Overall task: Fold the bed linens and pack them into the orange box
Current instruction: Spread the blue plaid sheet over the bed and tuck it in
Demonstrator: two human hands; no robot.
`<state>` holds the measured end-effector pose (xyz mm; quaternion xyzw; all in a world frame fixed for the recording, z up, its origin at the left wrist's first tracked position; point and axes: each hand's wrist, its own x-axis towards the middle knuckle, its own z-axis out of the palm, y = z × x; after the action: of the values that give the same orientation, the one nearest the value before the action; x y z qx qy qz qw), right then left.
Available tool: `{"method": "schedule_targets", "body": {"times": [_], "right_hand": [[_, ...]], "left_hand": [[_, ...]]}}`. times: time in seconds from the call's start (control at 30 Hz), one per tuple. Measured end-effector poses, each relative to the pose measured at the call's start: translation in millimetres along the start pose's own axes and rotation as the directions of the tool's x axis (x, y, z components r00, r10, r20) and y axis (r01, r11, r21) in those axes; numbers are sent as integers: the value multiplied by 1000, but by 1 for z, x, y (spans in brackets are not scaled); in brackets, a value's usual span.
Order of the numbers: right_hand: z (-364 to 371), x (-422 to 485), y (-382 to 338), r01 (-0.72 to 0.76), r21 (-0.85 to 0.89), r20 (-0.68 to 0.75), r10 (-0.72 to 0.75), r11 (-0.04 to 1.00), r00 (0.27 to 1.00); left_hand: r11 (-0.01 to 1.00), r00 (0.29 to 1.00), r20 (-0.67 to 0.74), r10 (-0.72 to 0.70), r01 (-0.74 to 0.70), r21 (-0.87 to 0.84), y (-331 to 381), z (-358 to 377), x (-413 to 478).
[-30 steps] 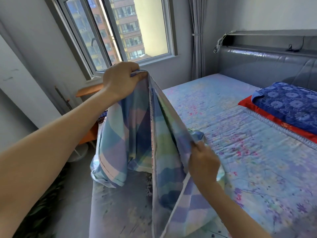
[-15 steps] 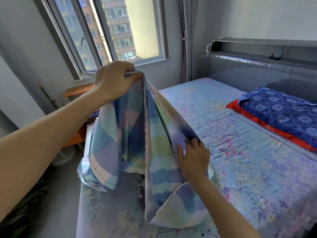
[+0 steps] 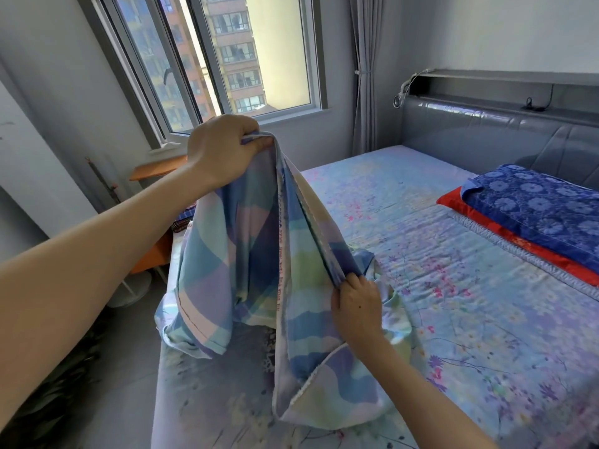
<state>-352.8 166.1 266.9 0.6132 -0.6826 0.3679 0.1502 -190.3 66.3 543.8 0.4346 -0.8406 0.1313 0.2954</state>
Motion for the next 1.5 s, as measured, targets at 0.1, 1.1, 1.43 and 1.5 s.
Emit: {"method": "schedule_targets", "body": {"times": [0.1,1.1,1.43,1.5], "right_hand": [[-25,5,32,-41,116,-42,47,992,998],[9,14,-103,-524,-5,172,517,852,838],[15,69,-110,-575,63,87,569,816,818],[12,75,-110,-564,89,112,555,821,824]], "left_hand": [[1000,1000,-1,-27,27,8,-10,2,1],[992,993,-13,-119,119,-31,51,-13,31],[980,977,-79,-198,194,-48,52,-54,45],[982,977,-99,-190,188,-35,50,-60,45]]}}
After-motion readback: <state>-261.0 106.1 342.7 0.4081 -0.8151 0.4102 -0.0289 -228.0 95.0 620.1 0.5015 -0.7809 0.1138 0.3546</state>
